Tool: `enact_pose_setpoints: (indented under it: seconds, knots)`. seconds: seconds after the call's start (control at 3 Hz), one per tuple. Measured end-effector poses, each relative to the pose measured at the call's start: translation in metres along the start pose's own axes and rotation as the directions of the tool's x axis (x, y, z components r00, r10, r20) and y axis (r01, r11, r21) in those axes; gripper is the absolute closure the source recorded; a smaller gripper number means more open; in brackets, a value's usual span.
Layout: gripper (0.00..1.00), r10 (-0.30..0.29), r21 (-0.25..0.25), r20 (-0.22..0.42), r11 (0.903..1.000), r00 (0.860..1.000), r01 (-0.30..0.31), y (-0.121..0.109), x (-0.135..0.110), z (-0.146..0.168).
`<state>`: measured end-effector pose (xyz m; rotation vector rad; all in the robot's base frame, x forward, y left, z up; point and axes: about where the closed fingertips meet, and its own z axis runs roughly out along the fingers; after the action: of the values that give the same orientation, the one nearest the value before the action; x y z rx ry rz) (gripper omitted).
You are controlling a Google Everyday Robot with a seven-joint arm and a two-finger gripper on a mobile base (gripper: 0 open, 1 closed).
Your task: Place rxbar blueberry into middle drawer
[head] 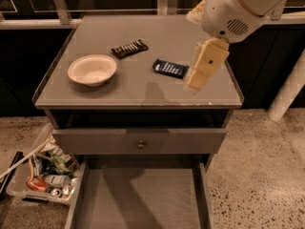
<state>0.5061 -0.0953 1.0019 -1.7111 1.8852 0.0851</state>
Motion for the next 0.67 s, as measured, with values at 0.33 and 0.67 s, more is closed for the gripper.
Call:
enact_pose_setpoints:
  seconds: [0.33, 0.67]
  knots:
    - [0.0, 0.014, 0.034, -0.032, 0.9993, 0.999, -0.013, -0.031, 0.004, 0.037]
    - [0.0, 0.075, 0.041, -0.086, 0.9966, 0.993, -0.072, -0.06, 0.032, 0.075]
